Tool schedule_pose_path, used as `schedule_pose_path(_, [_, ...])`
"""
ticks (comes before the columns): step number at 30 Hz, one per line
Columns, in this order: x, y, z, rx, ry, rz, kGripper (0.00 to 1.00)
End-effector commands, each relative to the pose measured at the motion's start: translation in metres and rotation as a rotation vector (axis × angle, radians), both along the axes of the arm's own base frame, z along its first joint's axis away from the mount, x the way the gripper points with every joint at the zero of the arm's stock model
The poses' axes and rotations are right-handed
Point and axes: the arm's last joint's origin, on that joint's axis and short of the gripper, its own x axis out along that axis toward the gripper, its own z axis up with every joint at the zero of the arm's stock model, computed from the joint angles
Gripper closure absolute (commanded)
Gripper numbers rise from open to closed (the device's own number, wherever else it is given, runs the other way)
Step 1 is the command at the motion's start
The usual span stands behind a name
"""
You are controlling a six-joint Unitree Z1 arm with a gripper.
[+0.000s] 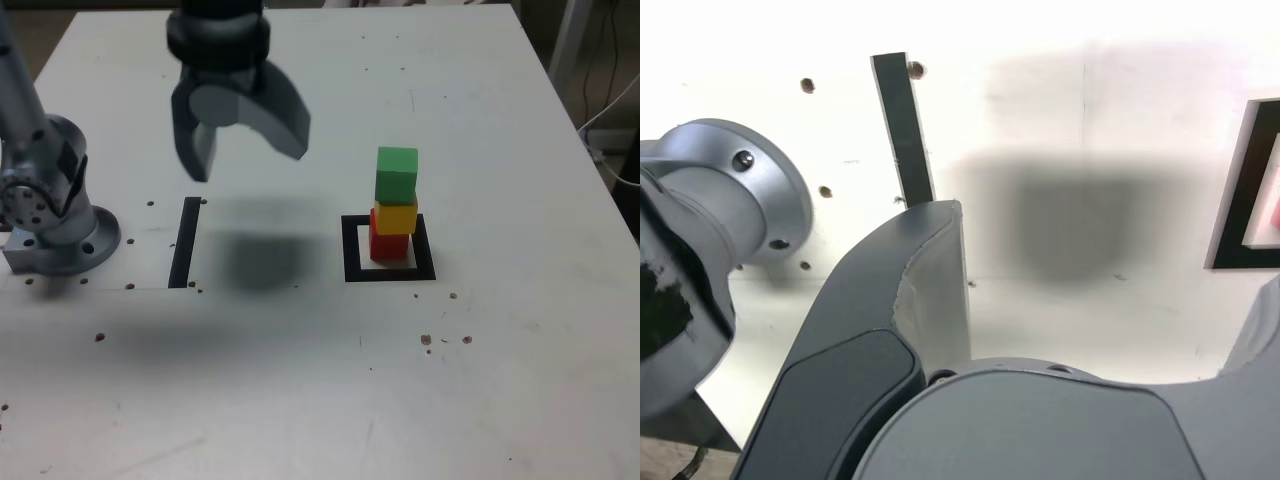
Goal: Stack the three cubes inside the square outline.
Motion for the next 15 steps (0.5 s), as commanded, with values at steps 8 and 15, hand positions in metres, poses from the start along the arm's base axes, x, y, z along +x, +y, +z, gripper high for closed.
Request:
schedule_pose_path(8, [-0.039,-0.001,-0.045,-0.005,0.031,0.035,0.0])
schedule_pose_path(15, [-0.051,-0.003,-0.061,-0.028,0.044,0.04,0.0])
